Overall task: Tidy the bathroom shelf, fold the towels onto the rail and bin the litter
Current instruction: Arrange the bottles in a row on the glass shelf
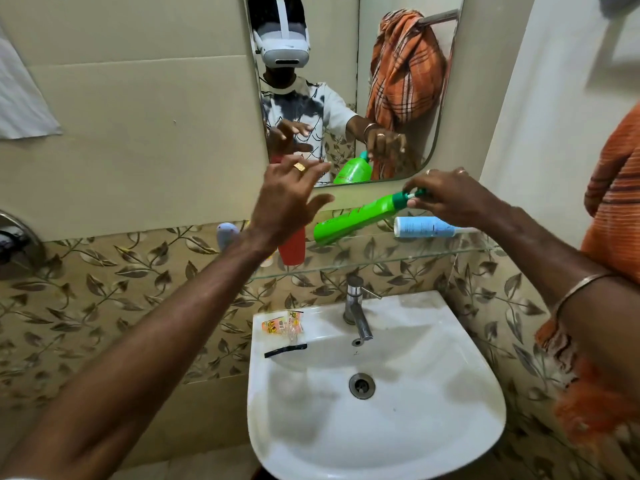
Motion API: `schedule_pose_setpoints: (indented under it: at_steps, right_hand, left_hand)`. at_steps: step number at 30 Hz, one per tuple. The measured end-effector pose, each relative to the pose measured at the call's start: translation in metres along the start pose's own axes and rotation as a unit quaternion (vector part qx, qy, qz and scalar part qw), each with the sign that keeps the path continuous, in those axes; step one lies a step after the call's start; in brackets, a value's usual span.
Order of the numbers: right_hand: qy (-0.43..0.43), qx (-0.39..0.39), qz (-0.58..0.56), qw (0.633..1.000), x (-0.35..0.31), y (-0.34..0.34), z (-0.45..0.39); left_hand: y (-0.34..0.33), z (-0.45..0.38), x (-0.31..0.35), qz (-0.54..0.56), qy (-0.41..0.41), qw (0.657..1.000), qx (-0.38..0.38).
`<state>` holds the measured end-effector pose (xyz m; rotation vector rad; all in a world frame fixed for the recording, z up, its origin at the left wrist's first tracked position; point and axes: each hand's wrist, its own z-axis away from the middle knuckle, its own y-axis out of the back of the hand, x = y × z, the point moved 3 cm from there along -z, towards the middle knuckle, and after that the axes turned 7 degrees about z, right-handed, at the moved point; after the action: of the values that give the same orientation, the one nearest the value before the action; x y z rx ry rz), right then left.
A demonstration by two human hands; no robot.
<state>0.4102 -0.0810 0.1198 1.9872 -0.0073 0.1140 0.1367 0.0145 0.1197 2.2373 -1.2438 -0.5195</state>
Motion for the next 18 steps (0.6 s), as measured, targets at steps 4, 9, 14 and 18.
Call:
schedule_pose_setpoints:
  at_steps: [4,9,14,18]
  right_hand:
    - [0.042,-0.017,-0.018,0.999,-0.024,0.028,-0.026]
    - [0.064,-0.037,-0.011,0.997,-0.047,0.047,-0.056]
    - [0.032,-0.041,-0.142,0.989,-0.052,0.047,-0.081]
    - [-0.01,-0.063,-0.251,0.966,-0.058,0.028,-0.087]
  left_hand:
    - [-0.028,-0.015,0.029,-0.006,0.015,0.991,-0.134]
    - [-0.04,-0.031,0.034,0.063,0.075,0.986,-0.137]
    - [-0.031,-0.041,0.013,0.096,0.102,0.985,-0.103]
    - [-0.025,-0.046,0.0,0.117,0.129,0.977,-0.123]
